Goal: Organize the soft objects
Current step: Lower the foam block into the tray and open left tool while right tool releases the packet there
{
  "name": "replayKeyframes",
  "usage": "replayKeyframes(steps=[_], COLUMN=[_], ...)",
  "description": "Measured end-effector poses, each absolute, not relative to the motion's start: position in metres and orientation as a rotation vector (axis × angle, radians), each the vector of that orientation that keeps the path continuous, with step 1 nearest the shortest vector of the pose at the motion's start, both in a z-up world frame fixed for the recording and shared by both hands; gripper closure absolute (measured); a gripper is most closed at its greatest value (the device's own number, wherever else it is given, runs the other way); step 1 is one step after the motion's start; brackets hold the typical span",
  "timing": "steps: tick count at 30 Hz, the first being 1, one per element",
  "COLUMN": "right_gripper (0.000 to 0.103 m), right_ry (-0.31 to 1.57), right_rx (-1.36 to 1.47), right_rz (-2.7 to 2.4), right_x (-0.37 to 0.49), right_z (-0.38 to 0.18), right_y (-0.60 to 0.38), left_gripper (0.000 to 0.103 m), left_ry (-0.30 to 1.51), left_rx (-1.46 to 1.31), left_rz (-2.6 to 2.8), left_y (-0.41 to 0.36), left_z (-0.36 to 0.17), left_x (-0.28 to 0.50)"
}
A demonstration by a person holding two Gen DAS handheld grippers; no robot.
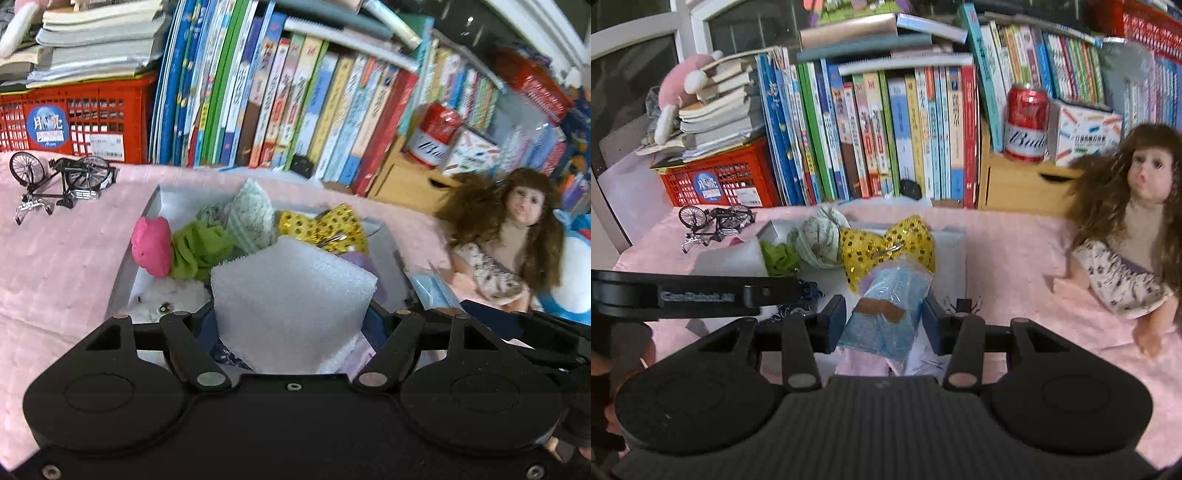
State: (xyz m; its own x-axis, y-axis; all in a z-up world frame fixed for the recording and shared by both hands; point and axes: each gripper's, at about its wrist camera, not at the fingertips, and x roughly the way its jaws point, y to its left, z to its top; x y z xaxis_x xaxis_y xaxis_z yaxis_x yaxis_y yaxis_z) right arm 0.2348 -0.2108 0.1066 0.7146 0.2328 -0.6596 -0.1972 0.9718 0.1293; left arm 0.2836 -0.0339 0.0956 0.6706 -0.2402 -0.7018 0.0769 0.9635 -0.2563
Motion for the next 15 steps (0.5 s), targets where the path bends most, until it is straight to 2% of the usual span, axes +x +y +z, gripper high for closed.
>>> replayKeyframes(steps=[15], right_gripper=[0.051], right_ry=[0.828], right_rx=[-0.007], right_rz=[0.274], right_x=[0.268], right_z=[0.083], right_y=[-0.205], left_gripper=[0.03], left_ry=[0.933], left_rx=[-0.15], left_rz=[-0.15], left_y=[-0.048], left_z=[0.056], left_x=[0.328])
